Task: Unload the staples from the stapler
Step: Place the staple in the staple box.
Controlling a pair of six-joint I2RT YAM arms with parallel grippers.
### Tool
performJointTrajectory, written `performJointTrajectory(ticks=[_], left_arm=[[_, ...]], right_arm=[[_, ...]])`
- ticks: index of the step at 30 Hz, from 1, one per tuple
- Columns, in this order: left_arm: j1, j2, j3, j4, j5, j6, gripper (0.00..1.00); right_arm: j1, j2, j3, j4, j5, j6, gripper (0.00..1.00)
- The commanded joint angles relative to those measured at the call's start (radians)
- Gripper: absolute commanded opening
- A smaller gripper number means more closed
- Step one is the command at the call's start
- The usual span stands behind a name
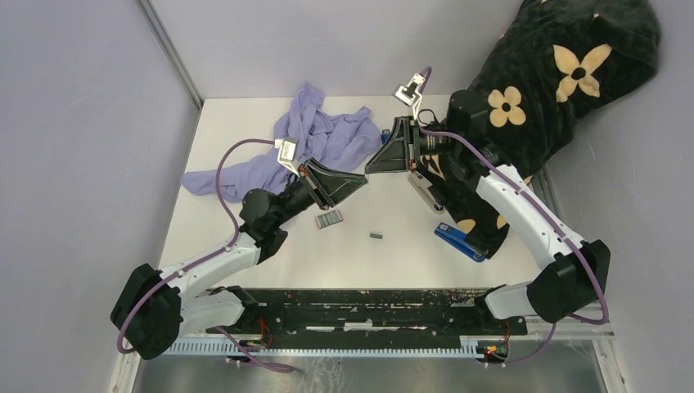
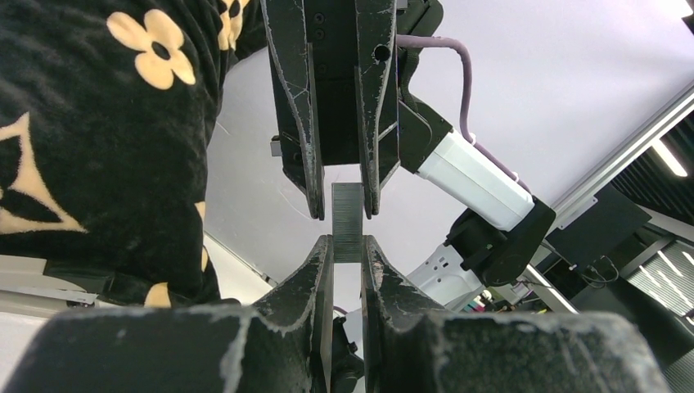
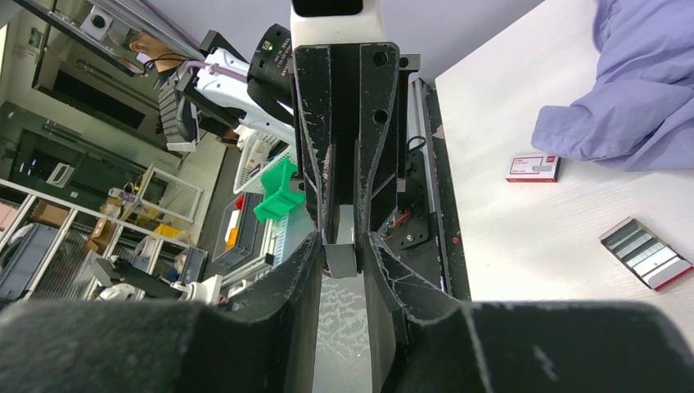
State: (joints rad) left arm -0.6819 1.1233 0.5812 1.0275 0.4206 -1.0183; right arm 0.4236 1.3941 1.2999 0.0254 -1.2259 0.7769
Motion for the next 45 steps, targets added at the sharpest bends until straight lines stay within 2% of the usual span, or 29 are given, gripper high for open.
performJointTrajectory(ticks=[1, 4, 10, 13, 17, 20, 23, 27, 30, 32, 41, 45], left_arm=[[0.002, -0.006, -0.002, 0.053, 0.003, -0.034, 0.11], [0.002, -0.006, -0.004, 0.052, 0.003, -0.034, 0.11], [0.002, -0.010, -0.006, 0.041, 0.001, -0.034, 0.15], [0.002, -0.023, -0.011, 0.022, -0.008, -0.030, 0.27], [0.003, -0.084, -0.044, -0.033, -0.035, -0.010, 0.51], [0.005, -0.194, -0.094, -0.145, -0.090, 0.043, 0.63], [0.003, -0.344, -0.134, -0.336, -0.175, 0.132, 0.69], [0.004, -0.487, -0.152, -0.679, -0.301, 0.269, 0.71], [0.004, -0.535, -0.155, -0.872, -0.413, 0.373, 0.71], [0.004, -0.542, -0.173, -0.946, -0.480, 0.436, 0.71], [0.004, -0.546, -0.327, -0.878, -0.677, 0.521, 0.71], [0.004, -0.581, -0.391, -0.794, -0.725, 0.560, 0.73]], right_arm=[[0.005, -0.034, 0.051, 0.000, 0.004, -0.032, 0.30], [0.005, -0.034, 0.053, -0.005, 0.006, -0.037, 0.27], [0.006, -0.034, 0.053, -0.029, 0.008, -0.067, 0.12], [0.005, -0.037, 0.056, -0.076, 0.017, -0.111, 0.11], [0.004, -0.044, 0.055, -0.180, 0.043, -0.216, 0.11], [0.004, -0.057, 0.041, -0.282, 0.087, -0.351, 0.12], [0.005, -0.071, 0.016, -0.389, 0.164, -0.485, 0.12], [0.018, -0.081, -0.044, -0.429, 0.276, -0.599, 0.12], [0.043, -0.080, -0.077, -0.456, 0.349, -0.667, 0.12], [0.061, -0.080, -0.087, -0.476, 0.403, -0.710, 0.13], [0.161, -0.011, -0.090, -0.497, 0.589, -0.781, 0.13], [0.224, 0.044, -0.068, -0.511, 0.666, -0.808, 0.13]])
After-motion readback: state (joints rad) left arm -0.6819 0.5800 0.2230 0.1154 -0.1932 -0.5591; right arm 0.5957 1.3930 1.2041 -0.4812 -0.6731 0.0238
